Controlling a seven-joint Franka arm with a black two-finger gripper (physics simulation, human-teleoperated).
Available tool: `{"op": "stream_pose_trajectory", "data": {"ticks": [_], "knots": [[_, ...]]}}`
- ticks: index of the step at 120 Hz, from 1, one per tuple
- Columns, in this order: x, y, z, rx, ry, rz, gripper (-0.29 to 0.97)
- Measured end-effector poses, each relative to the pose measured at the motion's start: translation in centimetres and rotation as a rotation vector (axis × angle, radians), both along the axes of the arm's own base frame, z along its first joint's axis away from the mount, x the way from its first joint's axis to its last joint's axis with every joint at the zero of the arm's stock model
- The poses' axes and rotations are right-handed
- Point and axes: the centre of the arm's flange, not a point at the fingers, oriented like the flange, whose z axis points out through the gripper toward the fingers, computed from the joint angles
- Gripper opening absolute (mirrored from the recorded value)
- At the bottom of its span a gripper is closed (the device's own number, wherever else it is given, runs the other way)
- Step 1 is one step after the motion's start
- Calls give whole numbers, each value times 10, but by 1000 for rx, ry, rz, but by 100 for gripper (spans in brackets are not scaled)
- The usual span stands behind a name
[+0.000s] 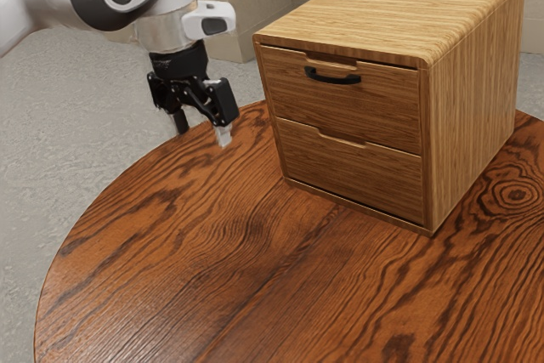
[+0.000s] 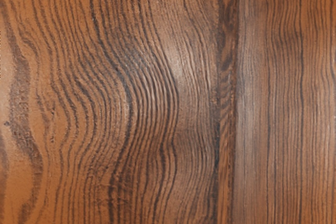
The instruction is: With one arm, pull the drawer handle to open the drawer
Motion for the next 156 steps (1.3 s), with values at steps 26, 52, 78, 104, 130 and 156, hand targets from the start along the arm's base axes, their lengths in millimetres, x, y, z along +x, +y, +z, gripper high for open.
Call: {"op": "stream_pose_trajectory", "data": {"ticks": [26,52,78,104,130,156], "knots": [[11,31,7,-70,-117,55,68],[-65,14,167,16,-447,-127,68],[-73,8,175,118,-430,-609,68],[-55,37,143,143,-368,-888,68],[-36,0,128,152,-388,-1165,68],[-11,-58,83,117,-378,-1390,68]]}}
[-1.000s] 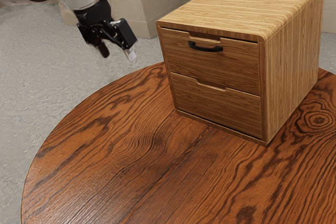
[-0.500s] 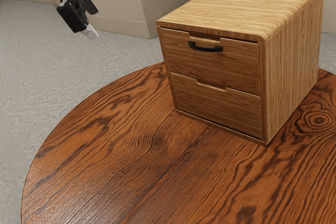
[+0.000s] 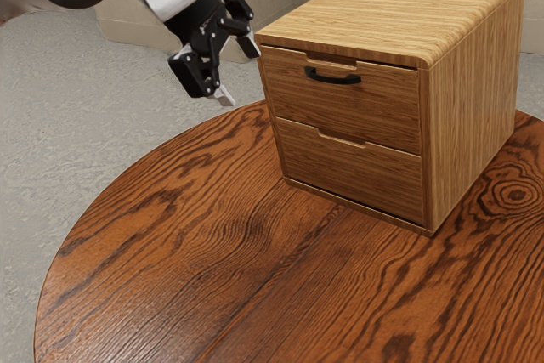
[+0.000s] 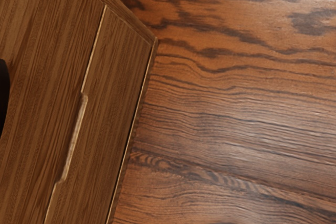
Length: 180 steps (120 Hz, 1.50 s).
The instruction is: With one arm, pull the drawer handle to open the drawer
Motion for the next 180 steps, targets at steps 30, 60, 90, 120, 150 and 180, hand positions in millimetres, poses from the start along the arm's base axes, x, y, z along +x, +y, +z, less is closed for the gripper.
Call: {"op": "stream_pose_trajectory", "data": {"ticks": [30,60,90,120,150,180], "knots": [[27,1,-20,6,-43,-65,64],[41,-7,-34,22,-55,-56,55],[57,-22,-47,19,-68,-57,44],[66,-20,-55,27,-84,-40,35],[76,-16,-57,45,-125,-26,33],[84,-24,-58,55,-165,-32,30]]}}
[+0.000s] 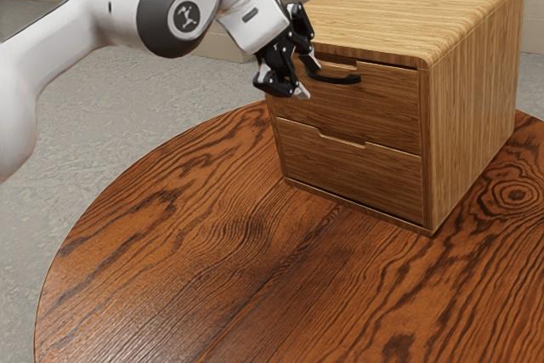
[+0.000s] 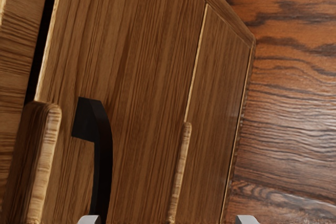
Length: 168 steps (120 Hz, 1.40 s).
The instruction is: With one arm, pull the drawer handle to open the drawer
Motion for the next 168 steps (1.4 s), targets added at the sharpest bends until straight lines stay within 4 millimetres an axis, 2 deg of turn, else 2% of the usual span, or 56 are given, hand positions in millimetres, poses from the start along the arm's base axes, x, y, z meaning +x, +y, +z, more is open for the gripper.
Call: {"op": "stream_pose_trajectory", "data": {"ticks": [32,86,100,168], "knots": [[5,4,-3,25,-30,9,28],[26,7,-22,42,-72,-5,24],[28,1,-23,38,-79,-17,23],[34,3,-30,38,-84,-25,18]]}}
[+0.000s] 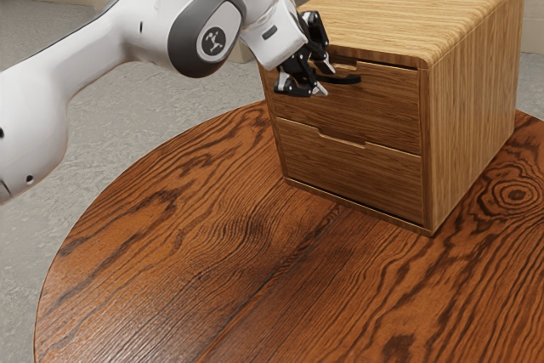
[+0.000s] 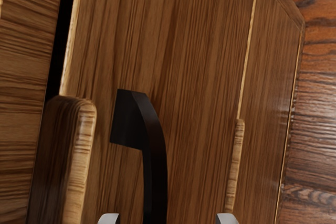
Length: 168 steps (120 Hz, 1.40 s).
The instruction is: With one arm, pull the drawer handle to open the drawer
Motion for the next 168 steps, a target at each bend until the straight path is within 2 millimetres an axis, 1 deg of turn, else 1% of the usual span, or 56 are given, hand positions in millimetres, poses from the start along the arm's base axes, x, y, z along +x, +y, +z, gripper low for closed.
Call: {"op": "stream_pose_trajectory", "data": {"ticks": [78,106,132,144,155,168], "knots": [[-2,-2,-2,5,5,-4,5],[-12,-6,1,21,11,-5,2],[-17,-7,-2,31,19,-4,1],[-21,-6,-1,38,19,0,0],[-25,0,0,47,17,13,-1],[-27,0,-2,52,17,16,-1]]}}
